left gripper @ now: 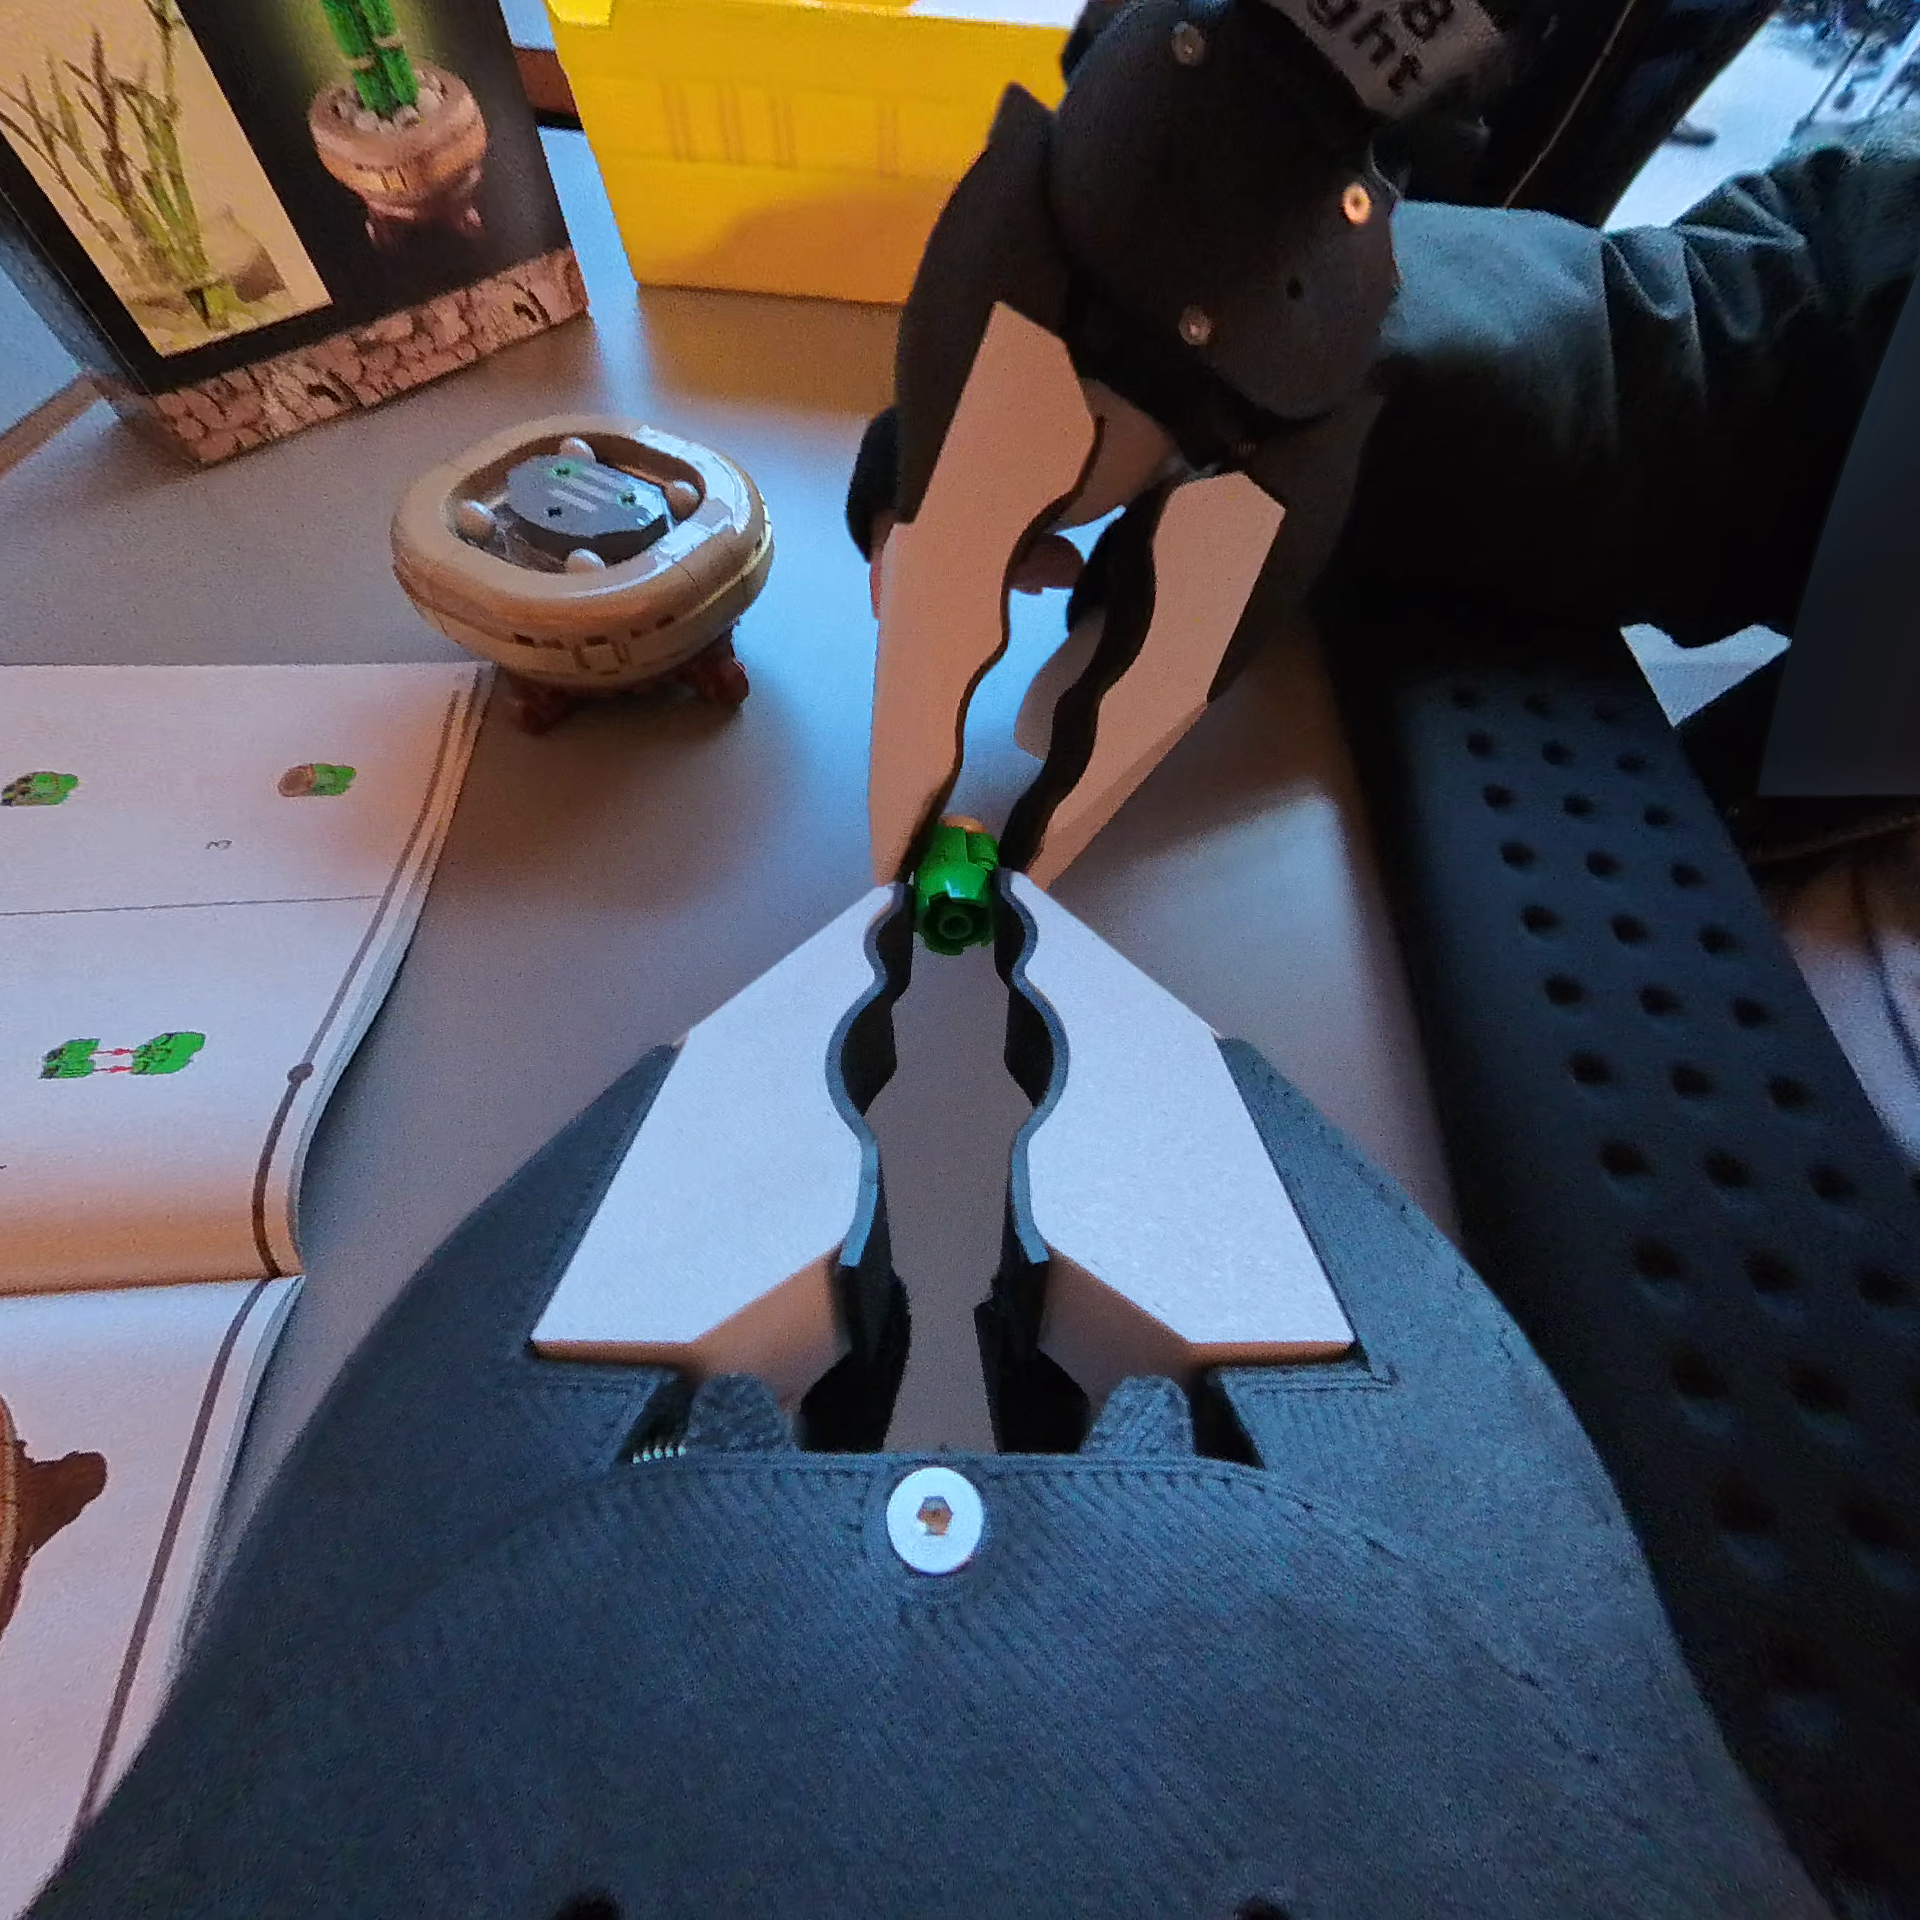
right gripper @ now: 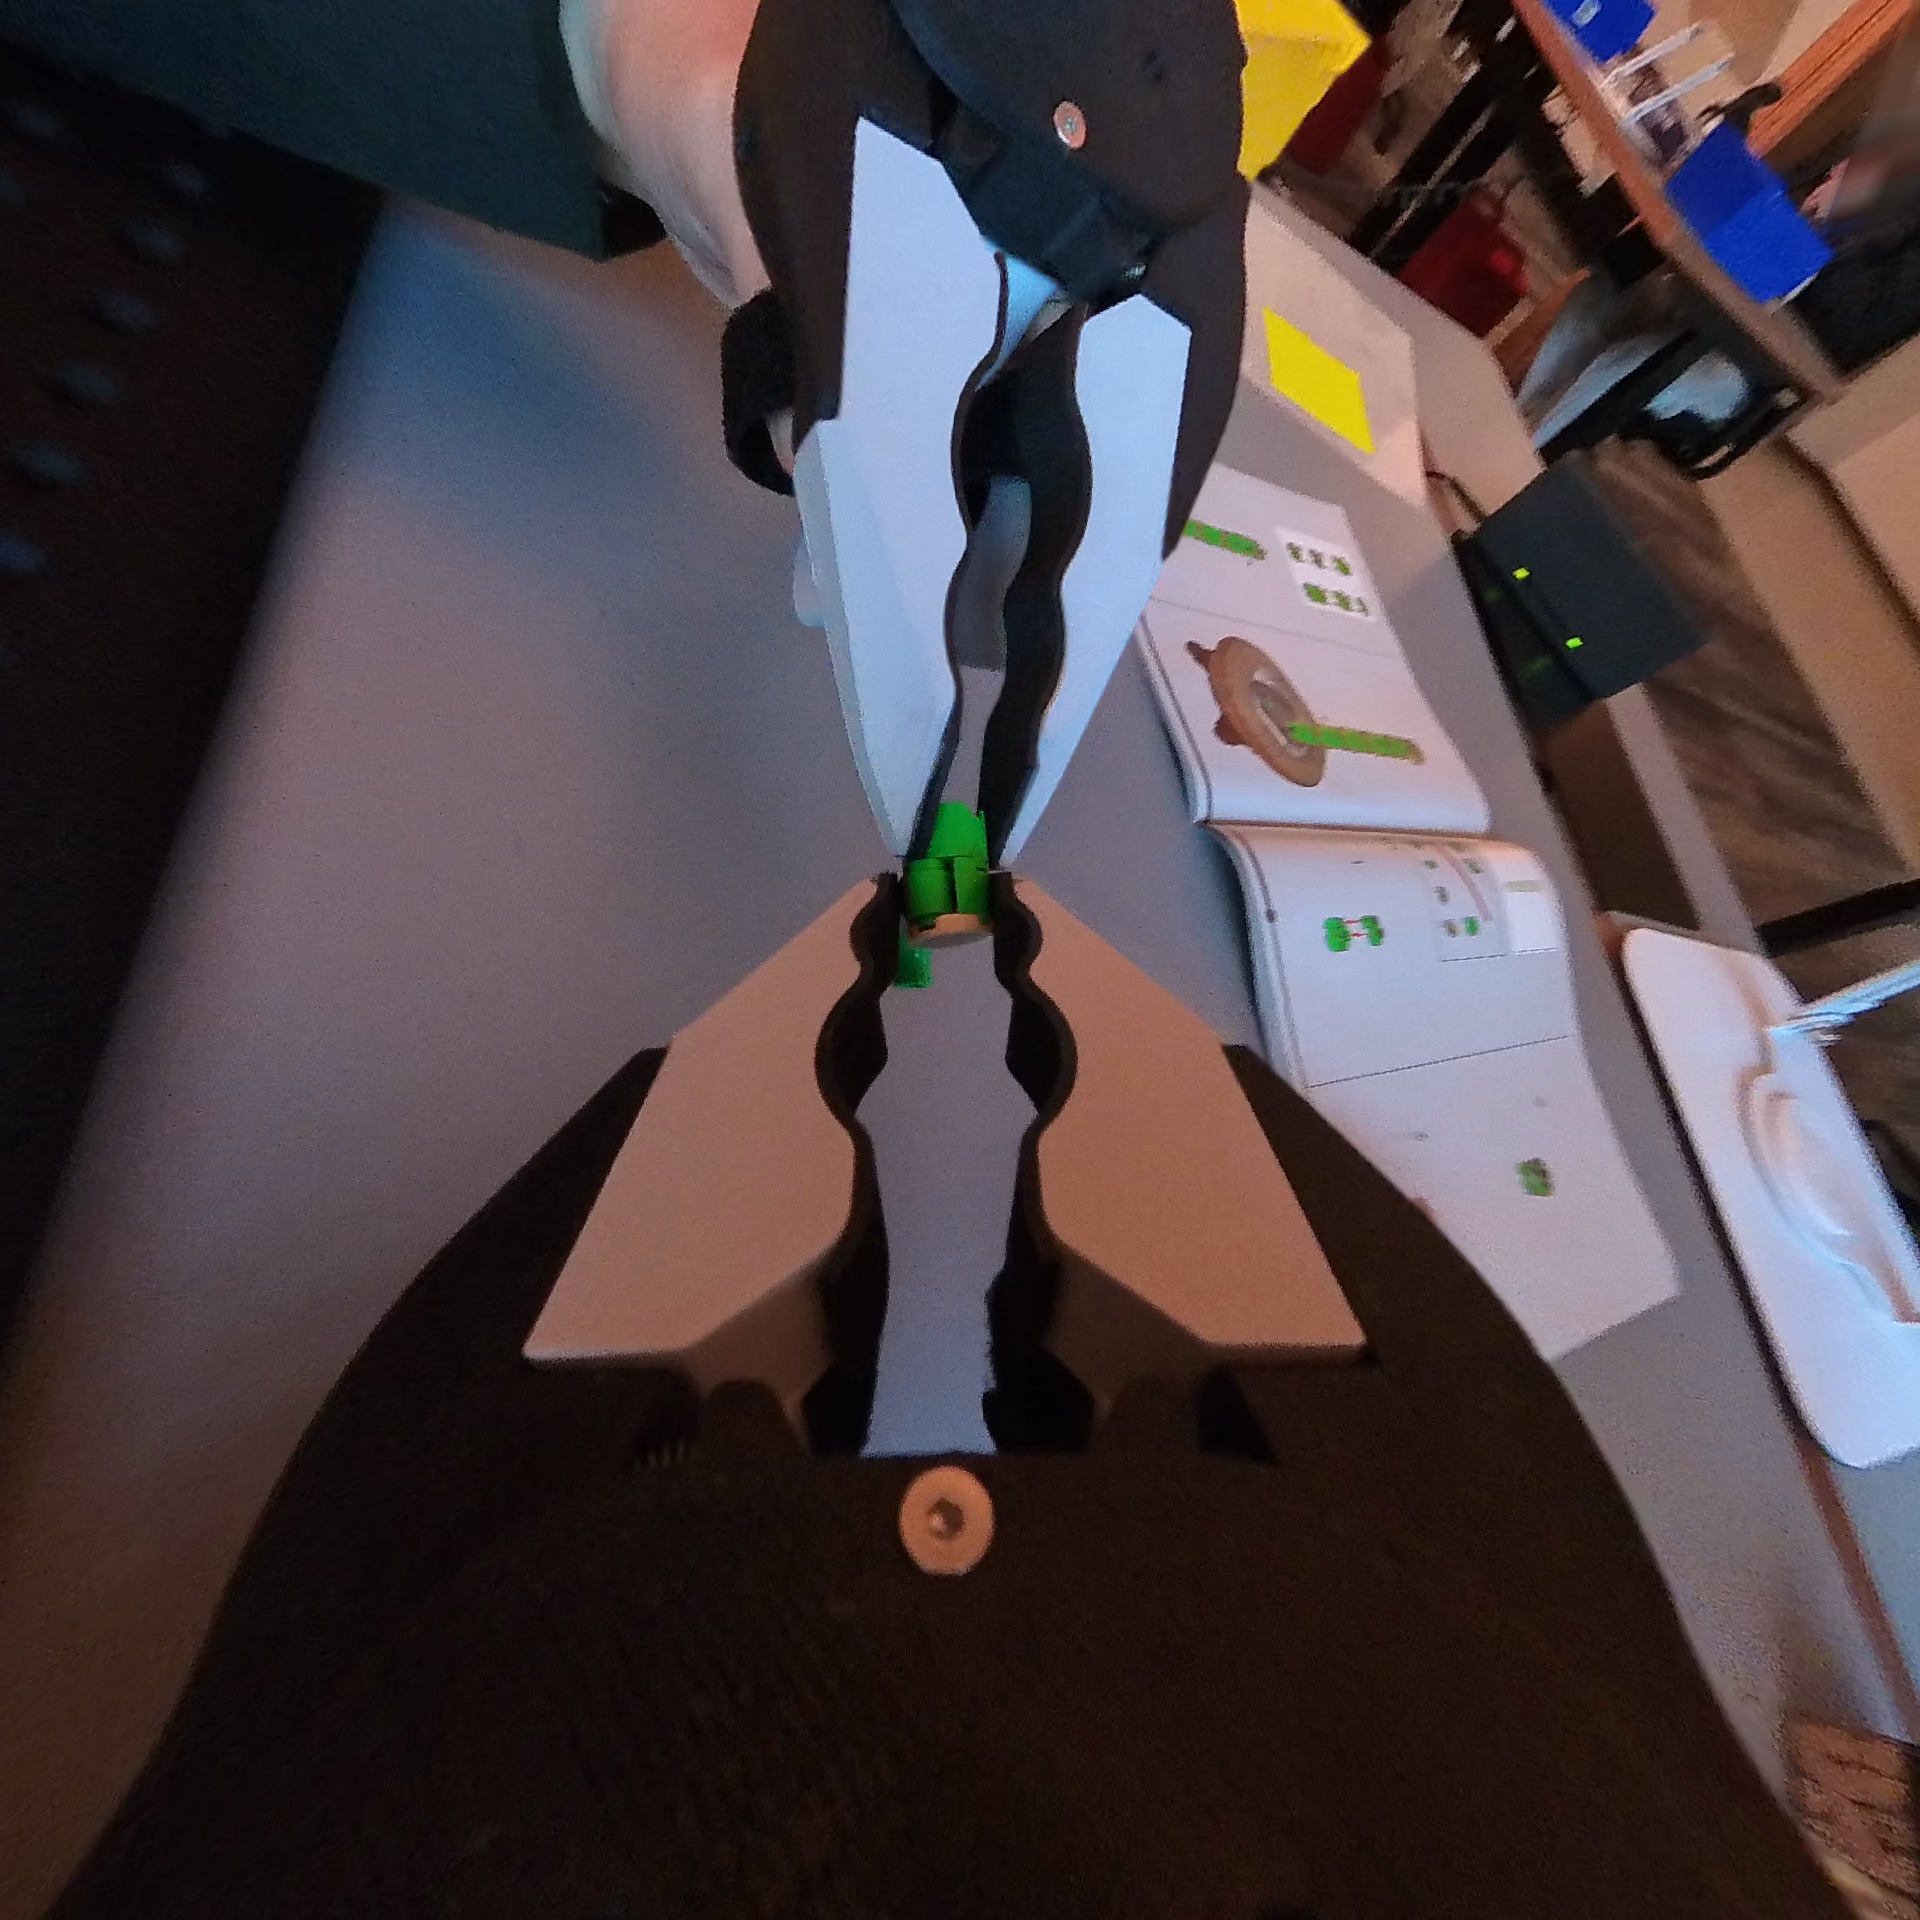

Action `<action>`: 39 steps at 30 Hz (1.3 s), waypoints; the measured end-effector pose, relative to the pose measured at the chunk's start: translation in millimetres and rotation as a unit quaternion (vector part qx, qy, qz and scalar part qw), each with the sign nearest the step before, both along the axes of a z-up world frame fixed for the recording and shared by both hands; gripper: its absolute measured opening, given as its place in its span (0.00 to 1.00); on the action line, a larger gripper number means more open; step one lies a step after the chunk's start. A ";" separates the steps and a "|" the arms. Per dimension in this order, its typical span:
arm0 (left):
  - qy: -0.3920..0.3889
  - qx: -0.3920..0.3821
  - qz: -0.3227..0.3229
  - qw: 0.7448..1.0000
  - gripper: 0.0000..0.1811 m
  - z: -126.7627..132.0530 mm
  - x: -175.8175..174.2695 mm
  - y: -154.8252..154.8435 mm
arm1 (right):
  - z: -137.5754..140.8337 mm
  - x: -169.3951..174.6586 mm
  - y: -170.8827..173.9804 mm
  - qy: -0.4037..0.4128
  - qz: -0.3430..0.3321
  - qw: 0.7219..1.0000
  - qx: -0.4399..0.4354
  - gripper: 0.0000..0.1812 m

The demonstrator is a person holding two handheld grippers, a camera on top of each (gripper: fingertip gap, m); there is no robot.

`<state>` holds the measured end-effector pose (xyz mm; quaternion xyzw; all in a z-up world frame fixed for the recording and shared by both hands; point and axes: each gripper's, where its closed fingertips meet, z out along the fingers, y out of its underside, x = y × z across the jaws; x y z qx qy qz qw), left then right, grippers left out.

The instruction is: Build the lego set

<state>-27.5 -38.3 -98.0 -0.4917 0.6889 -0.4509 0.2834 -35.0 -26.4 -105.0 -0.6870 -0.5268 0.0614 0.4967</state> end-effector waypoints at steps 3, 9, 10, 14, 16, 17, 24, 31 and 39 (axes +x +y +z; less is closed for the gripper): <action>0.009 0.016 -0.010 1.000 0.08 -7.2 -0.4 -1.4 | -7.4 -1.3 -2.9 0.042 0.005 0.997 -0.063 0.08; 0.027 0.038 -0.012 0.999 0.08 -14.5 -1.1 -1.9 | -14.6 -1.9 -3.8 0.048 -0.003 0.994 -0.101 0.08; 0.032 0.045 -0.013 0.998 0.08 -17.1 -1.4 -1.9 | -17.3 -2.0 -3.9 0.046 -0.002 0.993 -0.104 0.08; 0.030 0.052 -0.014 0.998 0.08 -18.6 -3.2 0.1 | -20.6 -3.7 -2.5 0.080 0.010 0.991 -0.110 0.08; 0.022 0.036 -0.013 0.999 0.08 -18.3 -3.8 1.2 | -19.4 -4.0 -1.1 0.101 0.012 0.989 -0.111 0.08; 0.023 0.032 -0.014 0.999 0.08 -19.5 -4.2 0.9 | -20.3 -4.4 -1.4 0.104 0.014 0.988 -0.109 0.08; 0.022 0.049 -0.004 0.999 0.08 -24.3 -6.0 0.3 | -24.9 -5.1 -2.9 0.106 0.026 0.989 -0.099 0.08; 0.018 0.105 0.056 0.993 0.08 -29.1 -34.6 29.5 | -32.7 14.1 3.7 0.062 -0.006 0.996 -0.066 0.07; -0.022 0.102 0.028 0.994 0.08 -19.8 -37.1 12.2 | -26.4 4.0 2.9 0.097 0.041 0.990 -0.098 0.08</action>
